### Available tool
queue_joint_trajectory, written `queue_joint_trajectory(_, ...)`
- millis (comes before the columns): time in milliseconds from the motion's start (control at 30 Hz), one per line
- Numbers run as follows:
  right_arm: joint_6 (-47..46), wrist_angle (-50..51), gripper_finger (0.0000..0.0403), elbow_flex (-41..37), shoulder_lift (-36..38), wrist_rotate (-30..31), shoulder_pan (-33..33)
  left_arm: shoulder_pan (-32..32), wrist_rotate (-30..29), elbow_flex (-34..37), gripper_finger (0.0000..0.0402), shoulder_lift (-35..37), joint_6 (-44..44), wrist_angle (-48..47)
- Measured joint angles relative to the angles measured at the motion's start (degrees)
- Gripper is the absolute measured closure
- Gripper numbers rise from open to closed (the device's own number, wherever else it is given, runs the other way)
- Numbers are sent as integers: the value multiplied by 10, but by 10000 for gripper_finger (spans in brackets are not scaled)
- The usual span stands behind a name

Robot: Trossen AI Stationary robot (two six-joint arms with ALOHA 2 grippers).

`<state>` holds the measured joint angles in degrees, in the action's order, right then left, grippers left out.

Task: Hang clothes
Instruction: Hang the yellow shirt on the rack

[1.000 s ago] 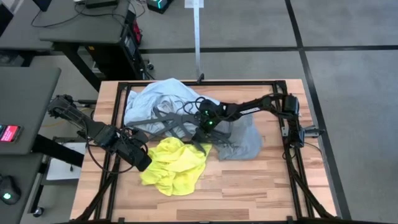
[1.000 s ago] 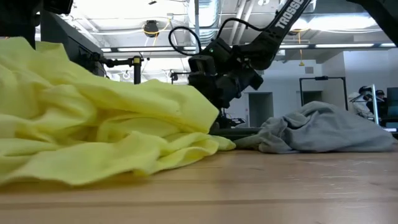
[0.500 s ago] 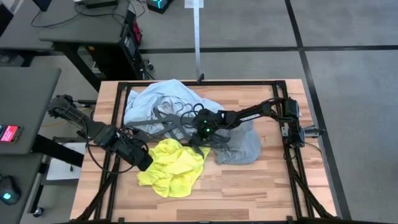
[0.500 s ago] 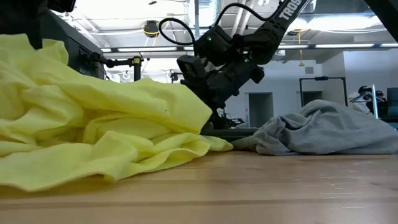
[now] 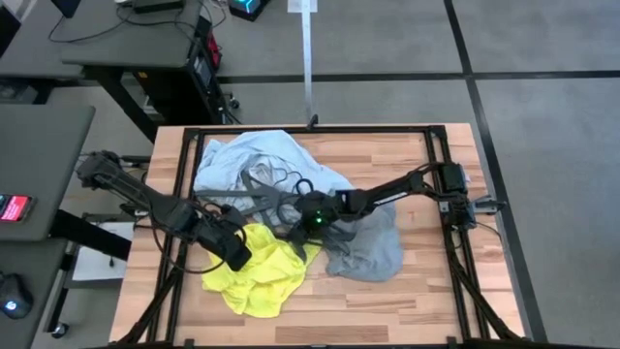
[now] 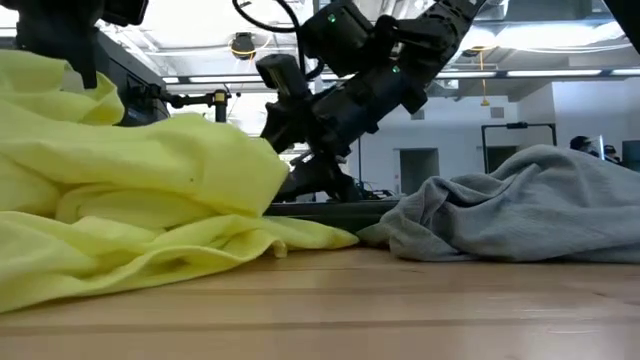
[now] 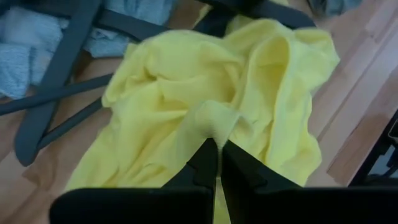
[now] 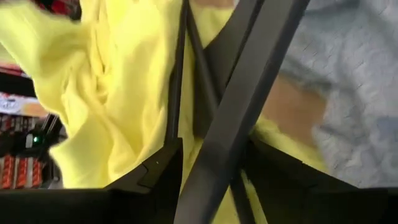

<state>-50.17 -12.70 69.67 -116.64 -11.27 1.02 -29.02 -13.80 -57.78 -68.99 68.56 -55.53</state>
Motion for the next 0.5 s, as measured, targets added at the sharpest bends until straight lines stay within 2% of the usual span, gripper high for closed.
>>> queue_joint_trajectory(100, 3, -28, 246, 0, -14, -12, 1, 0, 0, 0, 402, -12, 0, 4)
queue_joint_trajectory(333, -73, -142, 273, 1, -73, -102, 4, 0, 4, 0, 401, -35, -2, 40)
queue_joint_trajectory(500, -76, -165, 305, 2, -84, -132, -2, 0, 5, 0, 401, -40, 3, 54)
